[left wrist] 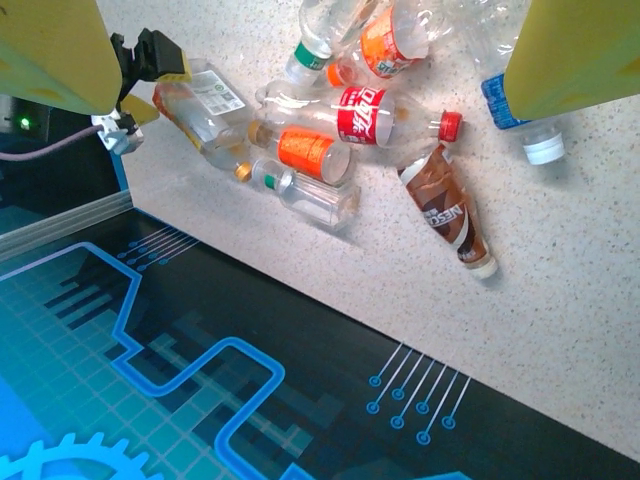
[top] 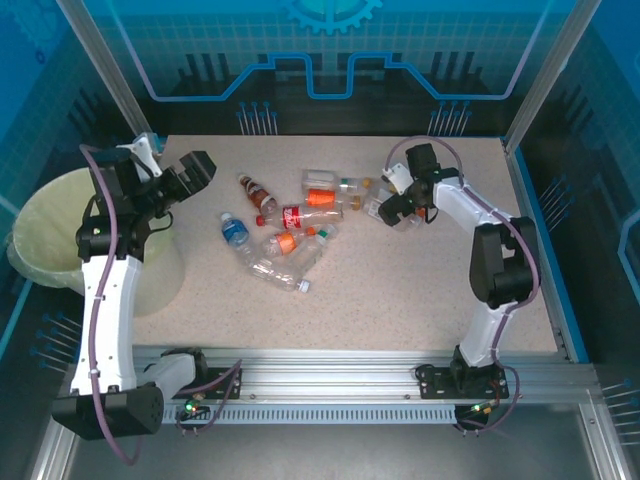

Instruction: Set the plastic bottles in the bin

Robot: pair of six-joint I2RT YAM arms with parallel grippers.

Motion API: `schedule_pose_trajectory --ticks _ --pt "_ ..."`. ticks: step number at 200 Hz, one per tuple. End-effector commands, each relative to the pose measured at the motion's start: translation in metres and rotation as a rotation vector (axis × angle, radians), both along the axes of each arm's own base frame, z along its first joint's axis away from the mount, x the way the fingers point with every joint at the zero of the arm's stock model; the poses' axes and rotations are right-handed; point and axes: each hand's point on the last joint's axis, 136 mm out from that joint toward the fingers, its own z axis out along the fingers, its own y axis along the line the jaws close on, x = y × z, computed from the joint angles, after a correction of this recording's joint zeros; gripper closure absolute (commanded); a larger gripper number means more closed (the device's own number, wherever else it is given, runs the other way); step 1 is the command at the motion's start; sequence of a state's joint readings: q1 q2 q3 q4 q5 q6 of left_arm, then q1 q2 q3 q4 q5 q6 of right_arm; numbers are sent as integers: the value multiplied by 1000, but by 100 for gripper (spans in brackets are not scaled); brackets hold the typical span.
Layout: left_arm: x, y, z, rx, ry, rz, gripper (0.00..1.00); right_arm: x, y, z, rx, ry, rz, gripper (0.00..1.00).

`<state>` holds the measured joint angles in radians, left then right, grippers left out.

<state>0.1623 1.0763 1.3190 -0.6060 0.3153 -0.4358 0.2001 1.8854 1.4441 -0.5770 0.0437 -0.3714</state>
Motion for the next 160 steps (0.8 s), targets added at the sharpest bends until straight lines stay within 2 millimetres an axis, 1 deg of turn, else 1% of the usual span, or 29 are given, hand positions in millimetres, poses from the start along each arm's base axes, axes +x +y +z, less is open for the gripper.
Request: schedule_pose_trajectory --ticks 1,28,45,68,93,116,130,160 --pt "-6 -4 -6 16 10 -27 1 -13 -2 -14 -23 118 80 1" --pt "-5 -9 -8 -1 9 -48 1 -24 6 -26 -29 186 137 4" --pt "-5 -10 -10 -6 7 -57 1 -29 12 -24 2 190 161 6" --pt "-3 -11 -11 -14 7 -59 1 -34 22 -23 46 198 192 10" --pt "-3 -12 -11 -22 3 -63 1 -34 24 -30 41 208 197 14" --pt "-3 -11 -12 -21 8 -62 1 -31 24 -40 21 214 184 14" --pt "-3 -12 -14 -18 12 -64 1 -30 24 -44 13 217 175 18" --pt "-4 -12 -17 -21 21 -66 1 -30 28 -46 -1 204 176 24"
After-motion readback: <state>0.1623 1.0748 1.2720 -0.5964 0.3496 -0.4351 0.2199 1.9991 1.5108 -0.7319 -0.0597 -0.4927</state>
